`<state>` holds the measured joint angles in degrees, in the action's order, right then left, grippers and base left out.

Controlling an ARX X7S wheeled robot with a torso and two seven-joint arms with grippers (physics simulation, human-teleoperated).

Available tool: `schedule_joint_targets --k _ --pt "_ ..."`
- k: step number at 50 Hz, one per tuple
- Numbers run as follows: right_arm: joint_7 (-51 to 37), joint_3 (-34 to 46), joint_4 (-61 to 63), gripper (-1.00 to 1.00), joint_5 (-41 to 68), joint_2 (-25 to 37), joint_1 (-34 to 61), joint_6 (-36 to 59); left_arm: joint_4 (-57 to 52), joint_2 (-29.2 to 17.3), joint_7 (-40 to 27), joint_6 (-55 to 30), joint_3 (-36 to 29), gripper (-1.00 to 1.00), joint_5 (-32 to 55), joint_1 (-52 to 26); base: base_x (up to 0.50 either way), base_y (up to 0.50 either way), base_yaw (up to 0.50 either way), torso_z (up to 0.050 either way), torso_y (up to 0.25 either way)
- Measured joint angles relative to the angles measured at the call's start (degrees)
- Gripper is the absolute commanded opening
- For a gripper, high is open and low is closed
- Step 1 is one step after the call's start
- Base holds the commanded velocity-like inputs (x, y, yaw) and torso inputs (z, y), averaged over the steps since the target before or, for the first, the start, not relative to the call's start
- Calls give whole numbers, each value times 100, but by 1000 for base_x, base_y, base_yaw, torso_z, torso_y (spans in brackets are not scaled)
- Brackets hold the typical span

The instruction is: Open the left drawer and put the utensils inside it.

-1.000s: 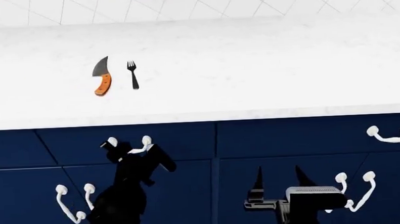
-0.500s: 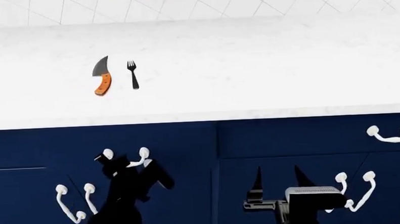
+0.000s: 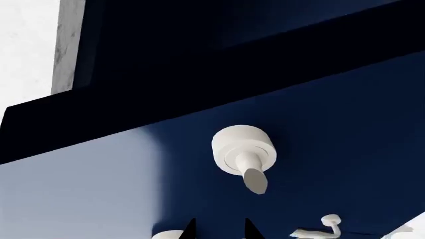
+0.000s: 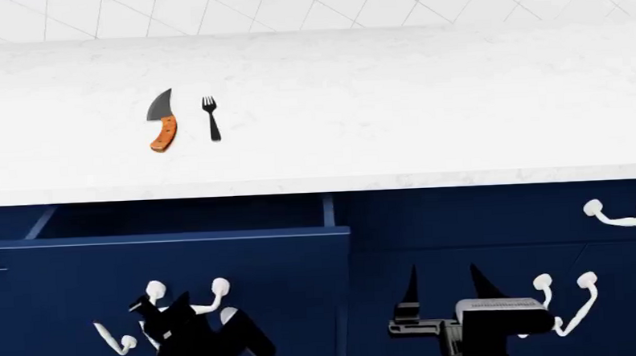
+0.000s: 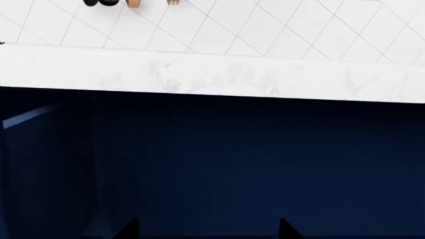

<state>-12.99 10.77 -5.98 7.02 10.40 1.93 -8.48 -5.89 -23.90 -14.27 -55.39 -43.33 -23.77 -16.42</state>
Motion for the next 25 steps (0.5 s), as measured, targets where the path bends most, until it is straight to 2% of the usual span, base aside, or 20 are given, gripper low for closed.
schedule_joint_targets --k 25 --pt "-199 54 506 100 -31 126 -157 203 -1986 -416 -185 -1681 -940 -100 -1465 1571 0 0 0 0 2"
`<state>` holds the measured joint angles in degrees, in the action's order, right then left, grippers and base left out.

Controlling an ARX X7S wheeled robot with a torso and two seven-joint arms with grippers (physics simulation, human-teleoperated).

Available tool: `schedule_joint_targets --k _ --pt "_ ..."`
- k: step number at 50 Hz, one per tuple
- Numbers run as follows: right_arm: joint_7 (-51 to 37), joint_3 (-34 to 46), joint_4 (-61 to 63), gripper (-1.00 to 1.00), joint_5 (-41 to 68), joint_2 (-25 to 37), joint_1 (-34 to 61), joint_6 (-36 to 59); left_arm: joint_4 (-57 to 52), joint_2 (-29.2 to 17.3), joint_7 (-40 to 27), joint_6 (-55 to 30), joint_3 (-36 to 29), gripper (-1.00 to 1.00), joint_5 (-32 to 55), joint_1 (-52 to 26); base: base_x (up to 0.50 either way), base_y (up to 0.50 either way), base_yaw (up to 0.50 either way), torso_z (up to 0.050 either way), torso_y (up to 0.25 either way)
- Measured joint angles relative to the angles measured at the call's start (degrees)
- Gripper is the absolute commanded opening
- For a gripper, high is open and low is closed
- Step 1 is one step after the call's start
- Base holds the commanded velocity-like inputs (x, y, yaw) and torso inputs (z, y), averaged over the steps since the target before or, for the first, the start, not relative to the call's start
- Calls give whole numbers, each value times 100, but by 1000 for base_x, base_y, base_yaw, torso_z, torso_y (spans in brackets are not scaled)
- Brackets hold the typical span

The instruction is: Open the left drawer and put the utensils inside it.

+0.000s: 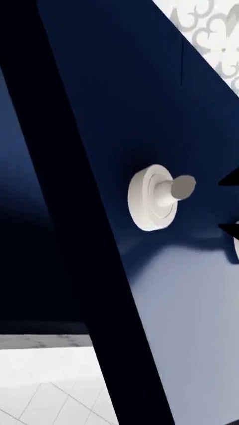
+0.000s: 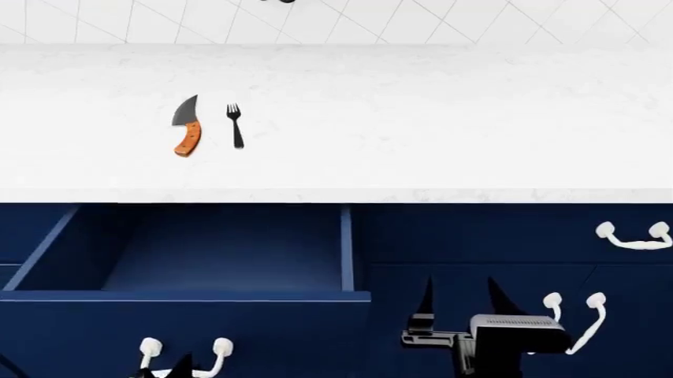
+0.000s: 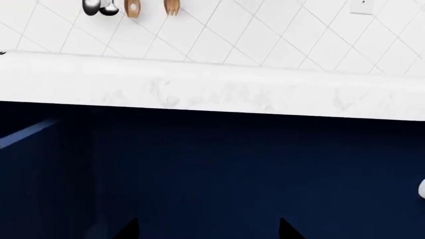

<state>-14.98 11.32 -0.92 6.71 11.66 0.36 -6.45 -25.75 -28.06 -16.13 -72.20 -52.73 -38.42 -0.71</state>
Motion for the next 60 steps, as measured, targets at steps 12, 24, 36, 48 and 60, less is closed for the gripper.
schedule_joint_targets --k 12,24,36,48,60 --pt "-88 11 90 100 -17 47 -27 34 -581 -82 -179 -299 -335 100 -445 515 0 0 0 1 3" --pt "-136 30 108 100 -3 80 -32 37 -1291 16 -214 -451 -674 100 -855 645 0 0 0 1 1" --pt "-173 52 104 100 24 110 -32 32 -1607 96 -243 -569 -918 100 -1477 620 0 0 0 0 0" --pt "-205 74 77 100 61 140 -20 19 -1599 182 -348 -414 -908 100 -1500 747 0 0 0 0 0" --pt "-237 96 45 100 98 168 -9 1 -1297 253 -589 -49 -540 100 -941 1113 0 0 0 0 0"
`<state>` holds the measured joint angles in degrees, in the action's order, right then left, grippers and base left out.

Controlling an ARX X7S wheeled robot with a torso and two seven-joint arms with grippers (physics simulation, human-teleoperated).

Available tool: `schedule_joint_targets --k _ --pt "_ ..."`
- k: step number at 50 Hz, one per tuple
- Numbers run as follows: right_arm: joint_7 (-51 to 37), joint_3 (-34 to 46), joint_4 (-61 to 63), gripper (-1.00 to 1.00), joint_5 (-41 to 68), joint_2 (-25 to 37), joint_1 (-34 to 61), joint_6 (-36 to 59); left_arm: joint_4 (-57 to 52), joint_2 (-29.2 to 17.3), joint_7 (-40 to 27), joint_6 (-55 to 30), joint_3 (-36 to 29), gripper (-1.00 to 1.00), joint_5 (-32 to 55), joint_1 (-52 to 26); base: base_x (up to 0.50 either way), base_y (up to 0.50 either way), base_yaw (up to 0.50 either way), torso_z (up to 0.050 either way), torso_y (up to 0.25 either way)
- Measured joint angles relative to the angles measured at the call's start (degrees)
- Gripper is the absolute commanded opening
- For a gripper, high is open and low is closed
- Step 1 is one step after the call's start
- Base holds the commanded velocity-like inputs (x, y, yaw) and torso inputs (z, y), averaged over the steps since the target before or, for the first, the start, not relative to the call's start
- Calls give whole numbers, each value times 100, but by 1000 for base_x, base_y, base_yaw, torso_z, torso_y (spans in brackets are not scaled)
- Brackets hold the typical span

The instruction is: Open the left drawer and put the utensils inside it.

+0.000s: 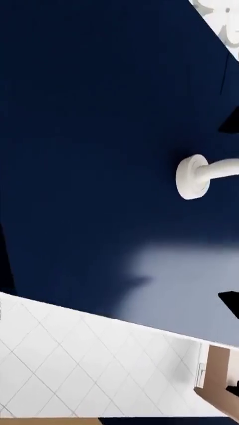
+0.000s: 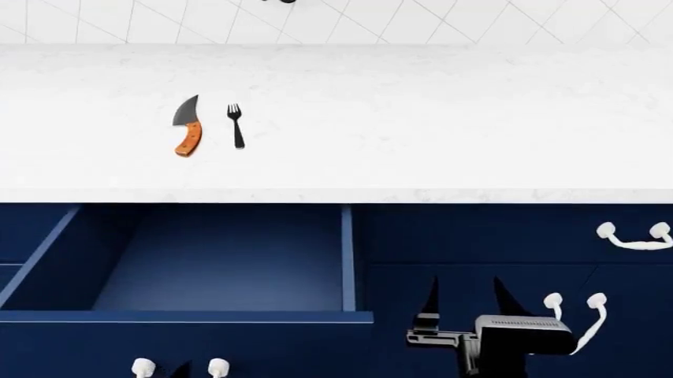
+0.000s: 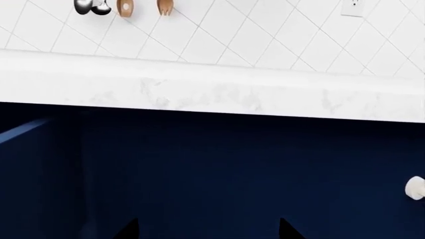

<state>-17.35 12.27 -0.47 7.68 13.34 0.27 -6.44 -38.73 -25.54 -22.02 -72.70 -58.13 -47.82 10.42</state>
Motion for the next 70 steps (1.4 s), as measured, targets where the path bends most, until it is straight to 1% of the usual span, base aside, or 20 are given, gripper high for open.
schedule_joint_targets --k 5,13,23,38,48,53,61,65,70 --pt "-9 10 -18 100 19 11 7 -3 -95 -21 -49 -150 8 100 -104 169 0 0 0 0 0" --pt "-17 16 -61 100 64 30 22 -15 -403 -76 -157 -550 -82 100 -525 544 0 0 0 0 0" --pt "-37 18 -79 100 115 57 29 -20 -779 -155 -345 -916 30 100 -939 1003 0 0 0 0 0" --pt "-79 26 -114 100 159 92 39 -44 -1118 -265 -541 -1266 761 100 -1123 1519 0 0 0 0 0" --pt "-97 43 -189 100 176 103 60 -86 -1402 -363 -367 -1492 1329 100 -1258 1695 0 0 0 0 0" --pt "-104 51 -248 100 182 106 79 -110 -1542 -424 -35 -1596 1611 100 -1477 1651 0 0 0 0 0" --pt "-123 57 -370 100 189 111 118 -153 -1774 -415 910 -1616 1964 100 -2489 1650 0 0 0 0 0" --pt "-132 59 -400 100 197 118 126 -166 -1904 -391 1660 -1601 1934 100 -3345 1544 0 0 0 0 0" --pt "-140 56 -420 100 218 129 131 -178 -2008 -446 2879 -1679 1795 100 -4660 1279 0 0 0 0 0"
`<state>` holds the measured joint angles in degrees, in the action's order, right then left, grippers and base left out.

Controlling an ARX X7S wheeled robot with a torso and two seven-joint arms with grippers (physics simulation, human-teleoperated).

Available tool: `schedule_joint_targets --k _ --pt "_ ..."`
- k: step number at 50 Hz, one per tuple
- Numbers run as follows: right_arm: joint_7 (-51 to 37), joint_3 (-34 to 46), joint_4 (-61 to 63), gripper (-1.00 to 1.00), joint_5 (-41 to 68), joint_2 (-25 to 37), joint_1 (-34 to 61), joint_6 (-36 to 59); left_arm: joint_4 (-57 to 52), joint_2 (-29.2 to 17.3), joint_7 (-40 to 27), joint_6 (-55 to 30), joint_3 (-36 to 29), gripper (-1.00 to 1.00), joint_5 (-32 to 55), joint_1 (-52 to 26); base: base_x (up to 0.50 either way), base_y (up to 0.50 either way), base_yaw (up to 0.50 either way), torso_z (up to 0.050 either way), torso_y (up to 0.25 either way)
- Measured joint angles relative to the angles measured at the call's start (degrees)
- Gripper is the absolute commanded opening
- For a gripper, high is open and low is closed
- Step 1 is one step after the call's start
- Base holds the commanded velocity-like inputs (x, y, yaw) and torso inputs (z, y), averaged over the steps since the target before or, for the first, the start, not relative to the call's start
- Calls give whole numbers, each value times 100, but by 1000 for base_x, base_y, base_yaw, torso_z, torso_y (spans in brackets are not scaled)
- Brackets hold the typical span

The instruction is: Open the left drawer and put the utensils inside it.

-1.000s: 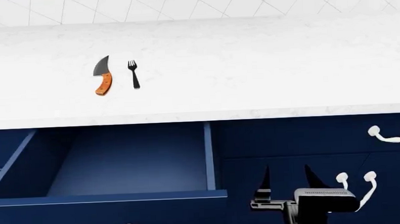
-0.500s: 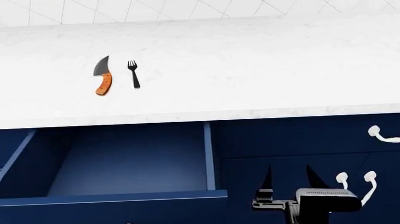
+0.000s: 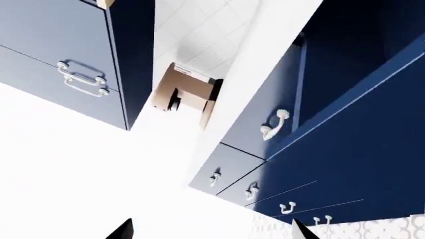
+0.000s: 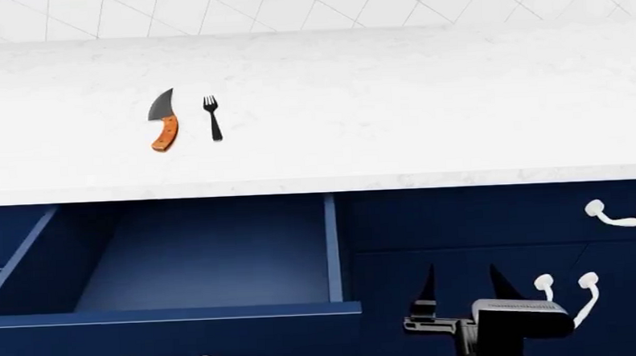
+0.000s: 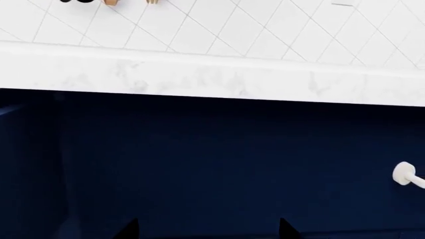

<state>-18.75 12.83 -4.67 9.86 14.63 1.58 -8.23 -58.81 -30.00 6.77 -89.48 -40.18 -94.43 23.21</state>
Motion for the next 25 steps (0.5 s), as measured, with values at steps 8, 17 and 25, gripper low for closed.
schedule_joint_targets --k 8,17,25 --pt "-5 7 -36 100 31 12 12 -21 -86 -107 2029 -20 29 100 -1803 -558 0 0 0 0 0" --pt "-15 15 -45 100 66 29 22 -20 -102 -89 4111 385 424 100 -2874 -1589 0 0 0 0 0" --pt "-29 19 -57 100 92 45 32 -19 -12 -3 5332 817 780 100 -3065 -2639 0 0 0 0 0"
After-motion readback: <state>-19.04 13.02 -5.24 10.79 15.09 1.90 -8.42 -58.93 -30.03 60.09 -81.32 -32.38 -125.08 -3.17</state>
